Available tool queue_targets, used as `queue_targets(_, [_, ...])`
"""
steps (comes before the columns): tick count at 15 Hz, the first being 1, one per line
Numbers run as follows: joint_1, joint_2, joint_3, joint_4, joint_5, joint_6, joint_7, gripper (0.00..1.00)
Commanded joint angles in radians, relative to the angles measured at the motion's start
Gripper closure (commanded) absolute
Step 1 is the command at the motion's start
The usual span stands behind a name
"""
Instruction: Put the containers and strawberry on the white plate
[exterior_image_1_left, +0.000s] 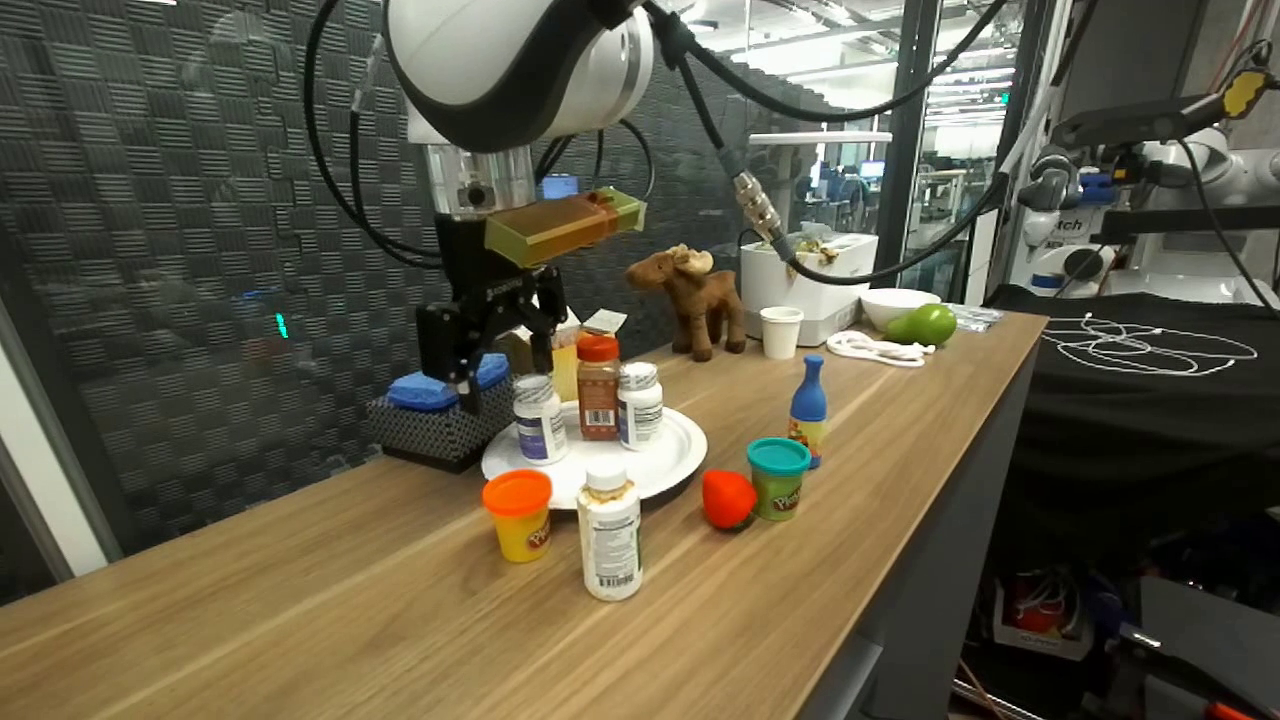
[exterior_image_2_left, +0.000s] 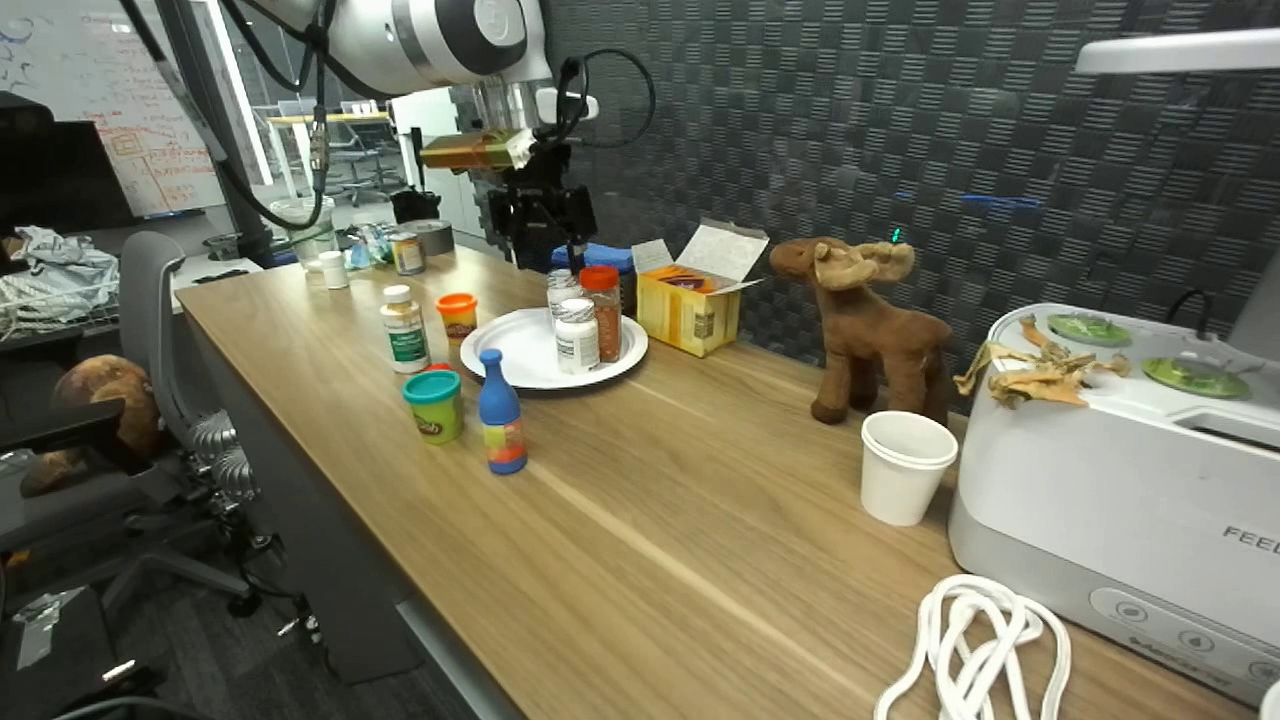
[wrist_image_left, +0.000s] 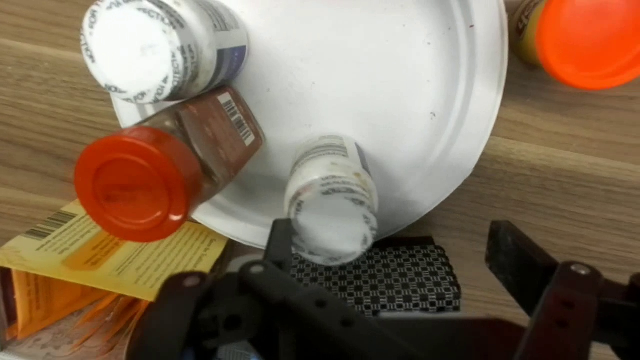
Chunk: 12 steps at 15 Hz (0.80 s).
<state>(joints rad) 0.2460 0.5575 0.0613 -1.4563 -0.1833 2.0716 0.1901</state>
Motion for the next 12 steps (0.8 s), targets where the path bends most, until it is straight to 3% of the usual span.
queue_targets(1, [0.063,0.000,-0.010,0.078,-0.060,-0.087,0.032,0.00])
queue_targets(6, [0.147,0.032,-0.024,0.162,-0.163,-0.184,0.156,0.00])
queue_targets(12, [0.166,0.053,0.003,0.144,-0.119,-0.210,0.223,0.00])
